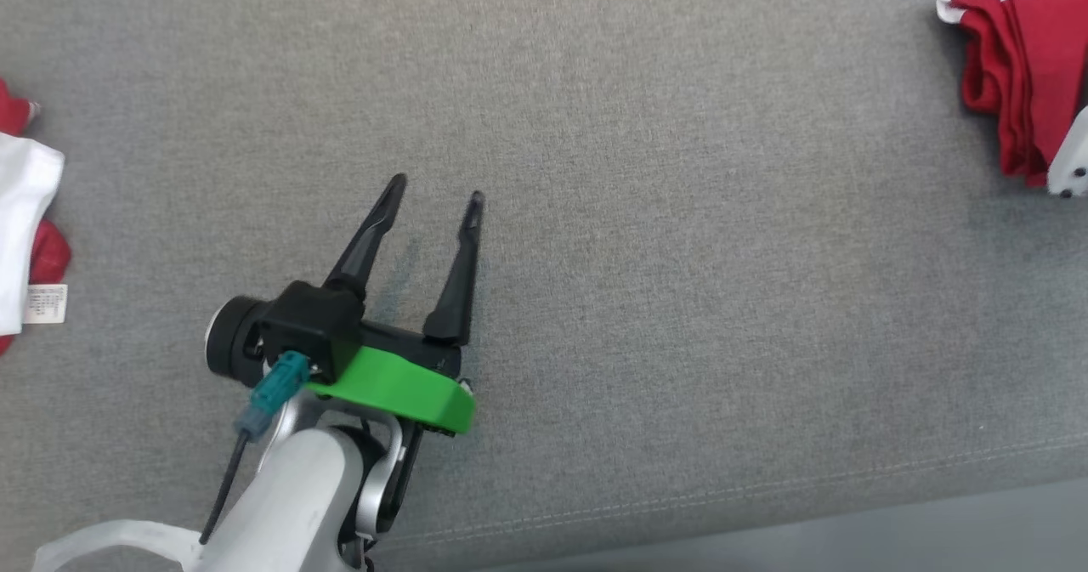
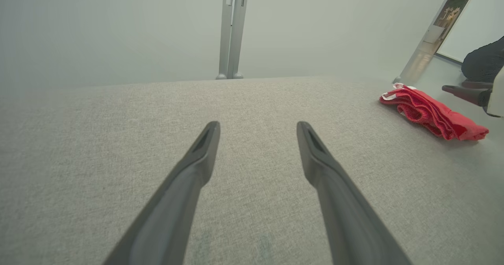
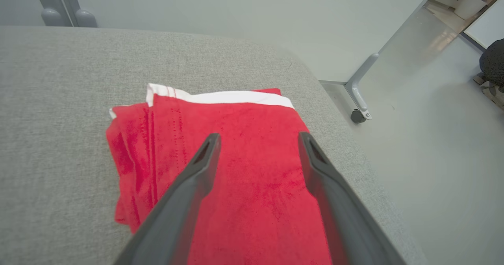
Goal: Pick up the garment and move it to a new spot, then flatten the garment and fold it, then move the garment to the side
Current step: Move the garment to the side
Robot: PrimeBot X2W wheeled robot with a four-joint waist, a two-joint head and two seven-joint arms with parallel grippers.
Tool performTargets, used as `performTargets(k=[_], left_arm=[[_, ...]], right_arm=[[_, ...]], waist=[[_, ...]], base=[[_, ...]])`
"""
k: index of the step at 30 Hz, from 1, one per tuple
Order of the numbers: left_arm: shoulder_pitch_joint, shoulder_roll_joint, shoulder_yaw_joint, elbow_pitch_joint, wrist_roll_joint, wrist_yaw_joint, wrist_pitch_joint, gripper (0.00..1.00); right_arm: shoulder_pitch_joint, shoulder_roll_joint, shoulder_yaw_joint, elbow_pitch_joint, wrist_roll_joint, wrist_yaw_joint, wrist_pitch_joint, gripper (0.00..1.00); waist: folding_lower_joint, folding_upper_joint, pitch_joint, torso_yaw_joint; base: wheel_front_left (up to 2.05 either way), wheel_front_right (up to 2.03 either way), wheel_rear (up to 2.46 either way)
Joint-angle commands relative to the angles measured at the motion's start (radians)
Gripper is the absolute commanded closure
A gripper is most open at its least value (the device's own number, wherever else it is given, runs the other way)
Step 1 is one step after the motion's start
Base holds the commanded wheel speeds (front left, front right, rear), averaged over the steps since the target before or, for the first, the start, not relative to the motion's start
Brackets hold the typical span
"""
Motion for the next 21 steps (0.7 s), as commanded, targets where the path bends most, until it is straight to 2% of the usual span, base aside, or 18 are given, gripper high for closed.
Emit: performTargets(k=[1,4,7,11,14,18,21], left_arm=[[0.030,-0.005,0.021,0.019,-0.028,0.011,-0.012,0.00],[0.072,-0.014,0.067,0.075,-0.088,0.026,-0.025,0.00],[0.113,-0.019,0.113,0.132,-0.144,0.038,-0.036,0.00],[0.142,-0.023,0.166,0.194,-0.200,0.043,-0.055,0.00],[0.157,-0.020,0.195,0.237,-0.230,0.048,-0.063,0.00],[0.157,-0.006,0.211,0.293,-0.236,0.049,-0.071,0.00],[0.158,0.004,0.208,0.330,-0.222,0.048,-0.083,0.00]], right_arm=[[0.037,0.008,0.018,0.004,0.022,-0.001,-0.024,0.00],[0.094,0.024,0.065,-0.006,0.097,-0.001,-0.082,0.00],[0.154,0.067,0.097,-0.024,0.214,-0.001,-0.111,0.00],[0.237,0.128,0.122,-0.093,0.438,-0.001,-0.095,0.00],[0.323,0.148,0.160,-0.174,0.561,-0.001,-0.064,0.00],[0.427,0.170,0.205,-0.290,0.662,-0.001,-0.036,0.00],[0.494,0.184,0.228,-0.364,0.684,-0.001,-0.038,0.00]], waist=[[-0.0001,-0.0001,-0.139,0.033],[-0.0001,-0.0001,-0.223,0.048],[-0.0001,-0.0001,-0.304,0.061],[-0.0001,-0.0001,-0.394,0.082],[-0.0001,-0.0001,-0.440,0.093],[-0.0001,-0.0001,-0.477,0.105],[-0.0001,-0.0001,-0.499,0.107]], base=[[0.00,0.00,0.00],[0.00,0.00,0.00],[0.00,0.00,0.00],[0.00,0.00,0.00],[0.00,0.00,0.00],[0.00,0.00,0.00],[0.00,0.00,0.00]])
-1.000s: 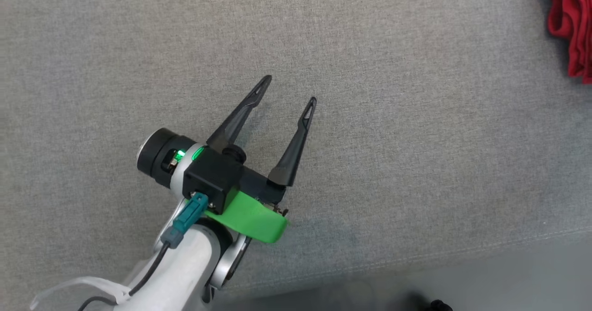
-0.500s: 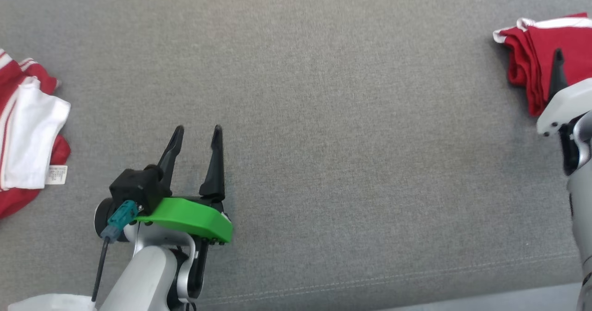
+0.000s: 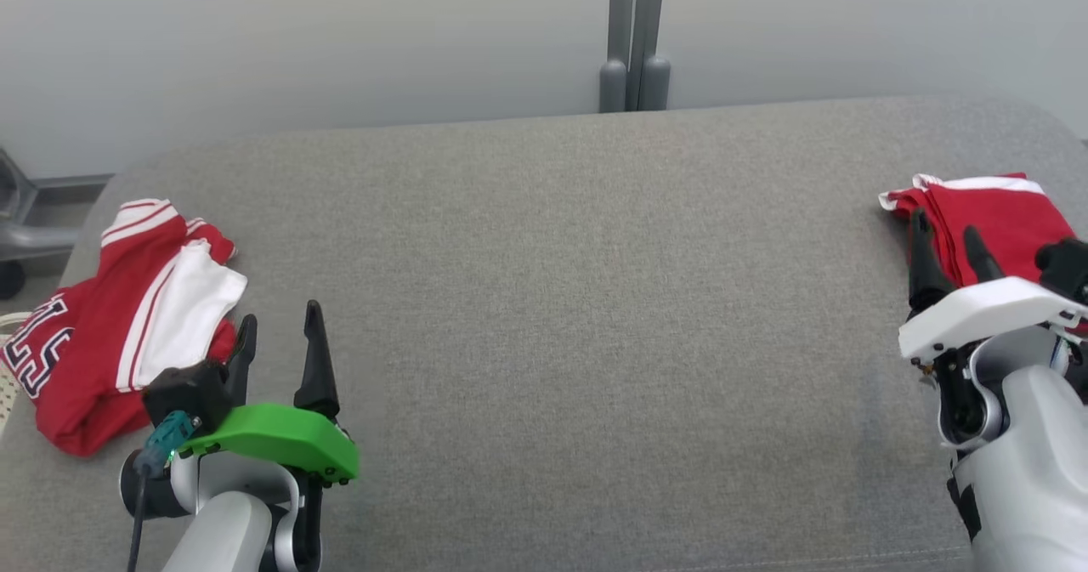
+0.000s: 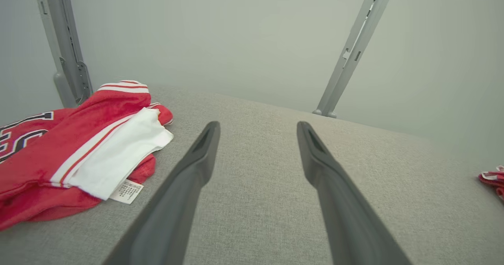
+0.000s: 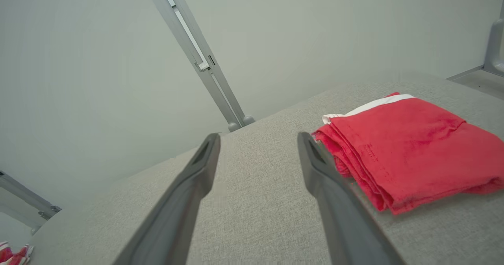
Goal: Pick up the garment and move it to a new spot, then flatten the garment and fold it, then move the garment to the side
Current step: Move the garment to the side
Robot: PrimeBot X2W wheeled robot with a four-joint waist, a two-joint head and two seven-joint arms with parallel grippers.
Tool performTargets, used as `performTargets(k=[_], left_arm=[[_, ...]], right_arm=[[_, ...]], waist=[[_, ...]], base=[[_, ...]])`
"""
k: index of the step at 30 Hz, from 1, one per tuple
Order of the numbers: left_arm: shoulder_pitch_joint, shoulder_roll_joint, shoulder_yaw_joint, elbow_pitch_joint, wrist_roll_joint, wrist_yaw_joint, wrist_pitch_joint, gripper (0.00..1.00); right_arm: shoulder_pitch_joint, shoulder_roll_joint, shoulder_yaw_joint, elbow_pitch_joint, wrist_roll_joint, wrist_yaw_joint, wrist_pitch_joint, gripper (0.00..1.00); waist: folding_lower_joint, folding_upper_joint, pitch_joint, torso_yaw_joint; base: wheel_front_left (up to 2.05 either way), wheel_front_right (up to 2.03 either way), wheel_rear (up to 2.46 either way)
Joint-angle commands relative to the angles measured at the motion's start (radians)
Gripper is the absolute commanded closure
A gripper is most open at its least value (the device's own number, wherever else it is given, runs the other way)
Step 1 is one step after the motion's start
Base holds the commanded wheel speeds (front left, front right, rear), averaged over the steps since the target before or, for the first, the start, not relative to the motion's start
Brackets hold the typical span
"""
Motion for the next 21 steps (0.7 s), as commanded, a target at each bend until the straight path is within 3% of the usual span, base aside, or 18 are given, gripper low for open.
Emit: performTargets(k=[1,11,17,21], left_arm=[[0.016,0.006,0.002,0.015,0.003,0.005,-0.011,0.00],[0.073,0.039,0.010,0.080,0.034,-0.024,-0.056,0.00],[0.131,0.044,0.033,0.053,0.061,-0.075,-0.072,0.00],[0.190,0.017,0.086,-0.017,0.104,-0.116,-0.071,0.00]], right_arm=[[0.042,0.003,0.010,-0.028,-0.001,0.000,-0.010,0.00],[0.205,0.085,0.074,-0.160,0.006,0.000,-0.023,0.00],[0.299,0.104,0.093,-0.219,-0.005,0.000,-0.047,0.00],[0.355,0.106,0.117,-0.260,-0.049,0.000,-0.078,0.00]], waist=[[0.0001,0.0000,-0.074,0.034],[0.0001,0.0000,-0.119,0.035],[0.0001,0.0000,-0.131,0.051],[0.0001,0.0000,-0.131,0.062]], base=[[0.00,0.00,0.00],[0.00,0.00,0.00],[0.00,0.00,0.00],[0.00,0.00,0.00]])
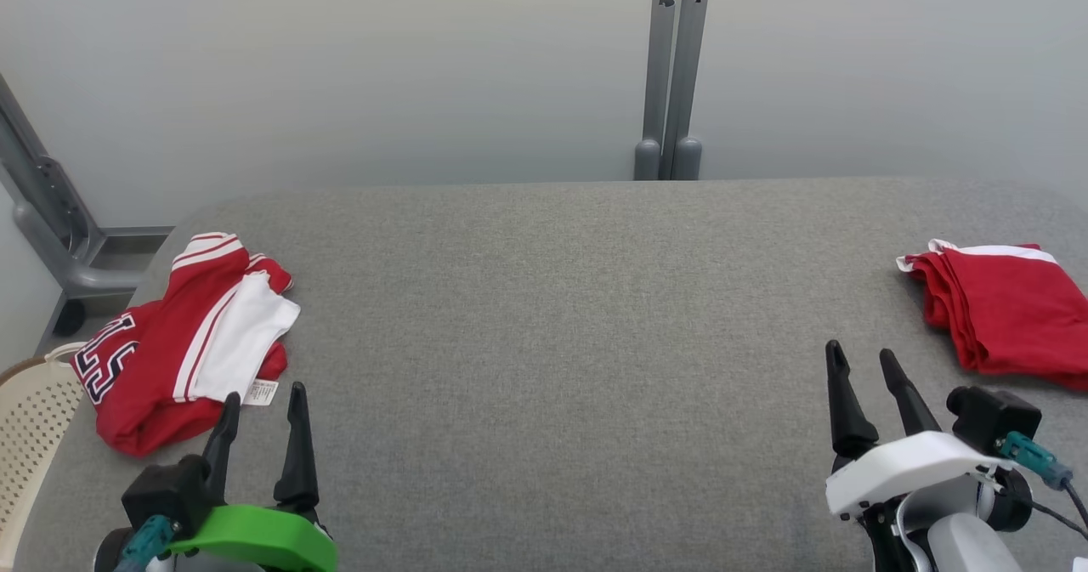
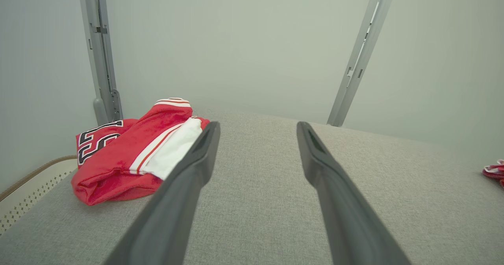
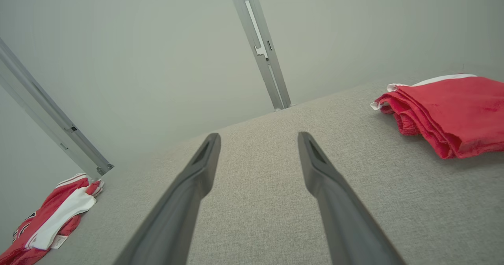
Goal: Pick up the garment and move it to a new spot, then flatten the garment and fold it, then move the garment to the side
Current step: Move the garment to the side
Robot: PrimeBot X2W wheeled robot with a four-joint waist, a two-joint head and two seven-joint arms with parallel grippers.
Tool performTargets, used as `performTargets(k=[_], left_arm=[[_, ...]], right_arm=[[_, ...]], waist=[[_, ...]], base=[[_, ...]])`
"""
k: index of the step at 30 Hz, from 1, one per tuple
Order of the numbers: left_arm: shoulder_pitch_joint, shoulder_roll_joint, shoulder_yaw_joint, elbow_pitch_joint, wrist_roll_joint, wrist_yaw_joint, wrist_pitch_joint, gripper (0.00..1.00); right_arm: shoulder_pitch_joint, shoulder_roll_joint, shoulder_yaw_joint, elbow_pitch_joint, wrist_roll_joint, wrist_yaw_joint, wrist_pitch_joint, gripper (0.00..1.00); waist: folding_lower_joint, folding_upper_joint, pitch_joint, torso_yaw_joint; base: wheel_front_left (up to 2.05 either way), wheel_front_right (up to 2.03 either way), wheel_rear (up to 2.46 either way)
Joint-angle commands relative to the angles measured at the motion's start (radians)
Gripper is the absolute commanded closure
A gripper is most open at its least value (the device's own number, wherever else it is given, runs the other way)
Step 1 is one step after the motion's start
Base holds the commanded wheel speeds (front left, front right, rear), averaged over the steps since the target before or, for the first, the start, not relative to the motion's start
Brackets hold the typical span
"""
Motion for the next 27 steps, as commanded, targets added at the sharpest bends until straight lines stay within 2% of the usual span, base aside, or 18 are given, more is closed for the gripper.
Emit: performTargets(k=[1,8,14,20,27], left_arm=[[0.053,-0.023,0.032,-0.042,0.040,-0.030,-0.001,0.00],[0.145,-0.083,0.112,-0.113,0.158,-0.088,-0.001,0.00],[0.193,-0.105,0.150,-0.133,0.271,-0.103,-0.001,0.00],[0.227,-0.138,0.197,-0.122,0.307,-0.120,-0.001,0.00],[0.225,-0.154,0.228,-0.071,0.329,-0.127,-0.001,0.00]], right_arm=[[0.041,-0.001,0.017,-0.025,-0.031,0.000,-0.027,0.00],[0.110,-0.001,0.038,-0.055,-0.122,0.000,-0.069,0.00],[0.148,-0.001,0.030,-0.098,-0.210,0.000,-0.077,0.00],[0.179,0.000,0.003,-0.106,-0.271,0.000,-0.076,0.00],[0.190,-0.001,-0.009,-0.083,-0.259,0.000,-0.076,0.00]], waist=[[0.0001,0.0000,0.003,0.009],[0.0001,0.0000,0.014,0.014],[0.0001,0.0000,0.018,0.007],[0.0001,0.0000,0.017,0.004],[0.0001,0.0000,0.016,0.003]], base=[[0.00,0.00,0.00],[0.00,0.00,0.00],[0.00,0.00,0.00],[0.00,0.00,0.00],[0.00,0.00,0.00]])
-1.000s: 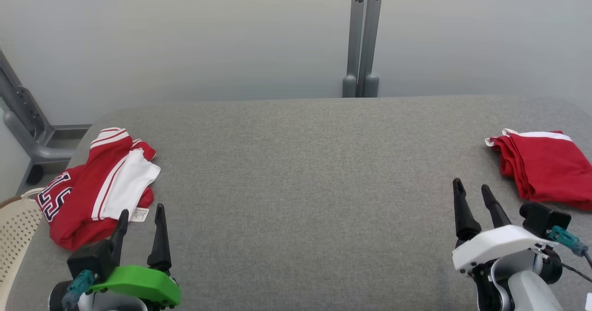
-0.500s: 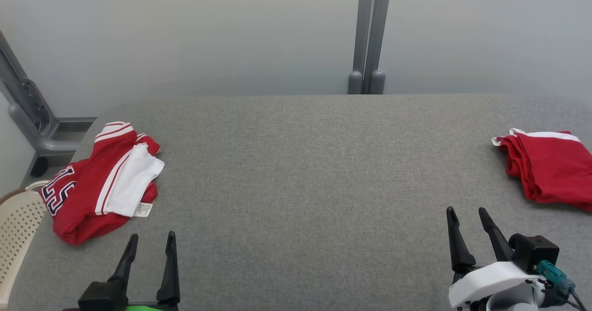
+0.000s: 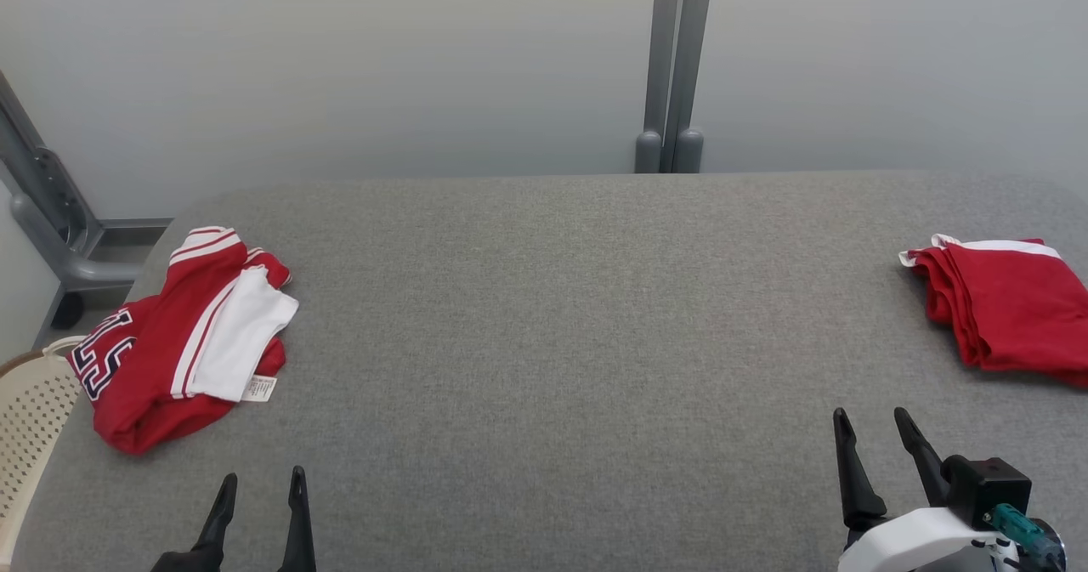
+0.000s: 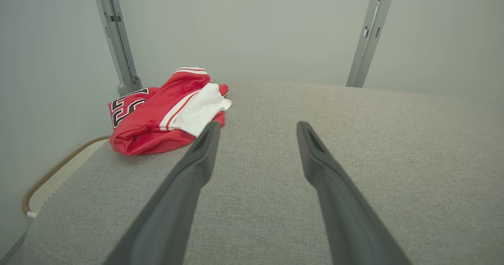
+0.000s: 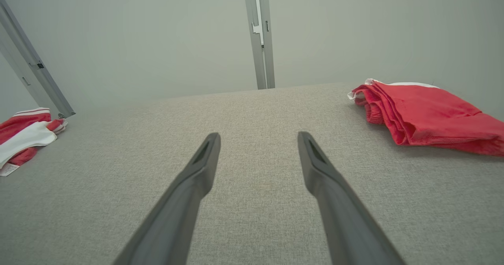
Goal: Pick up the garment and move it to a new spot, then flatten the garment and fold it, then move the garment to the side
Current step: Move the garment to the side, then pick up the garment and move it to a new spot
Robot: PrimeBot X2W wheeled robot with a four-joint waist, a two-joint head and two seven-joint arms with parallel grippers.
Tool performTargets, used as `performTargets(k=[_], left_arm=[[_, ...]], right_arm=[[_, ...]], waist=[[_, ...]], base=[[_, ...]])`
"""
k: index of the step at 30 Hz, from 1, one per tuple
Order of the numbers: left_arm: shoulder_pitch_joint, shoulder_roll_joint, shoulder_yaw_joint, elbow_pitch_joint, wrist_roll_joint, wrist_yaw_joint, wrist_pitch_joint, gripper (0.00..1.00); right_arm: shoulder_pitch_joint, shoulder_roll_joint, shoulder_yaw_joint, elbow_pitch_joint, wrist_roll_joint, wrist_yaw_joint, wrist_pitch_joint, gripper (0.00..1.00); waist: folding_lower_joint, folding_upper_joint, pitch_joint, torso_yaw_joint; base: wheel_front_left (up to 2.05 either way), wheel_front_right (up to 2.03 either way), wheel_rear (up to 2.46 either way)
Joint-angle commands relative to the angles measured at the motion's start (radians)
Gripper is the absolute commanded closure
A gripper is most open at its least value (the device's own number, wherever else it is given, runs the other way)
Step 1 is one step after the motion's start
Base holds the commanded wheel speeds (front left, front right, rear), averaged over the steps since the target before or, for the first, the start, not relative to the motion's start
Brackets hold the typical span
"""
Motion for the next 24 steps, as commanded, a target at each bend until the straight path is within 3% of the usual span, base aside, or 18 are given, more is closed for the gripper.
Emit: performTargets(k=[1,17,24], left_arm=[[0.005,-0.002,0.009,0.019,0.007,-0.005,0.000,0.00],[-0.041,-0.007,0.021,0.097,-0.003,-0.023,0.000,0.00],[-0.045,-0.008,0.024,0.101,0.002,-0.022,-0.001,0.00]], right_arm=[[0.011,-0.002,-0.001,0.008,0.009,0.000,-0.003,0.00],[0.008,-0.002,0.004,0.018,0.025,0.000,-0.003,0.00],[0.018,-0.001,0.013,0.018,0.033,0.000,-0.003,0.00]], waist=[[0.0001,0.0000,-0.001,-0.001],[0.0001,0.0000,0.001,0.002],[0.0001,0.0000,0.003,0.046]], base=[[0.00,0.00,0.00],[0.00,0.00,0.00],[0.00,0.00,0.00]])
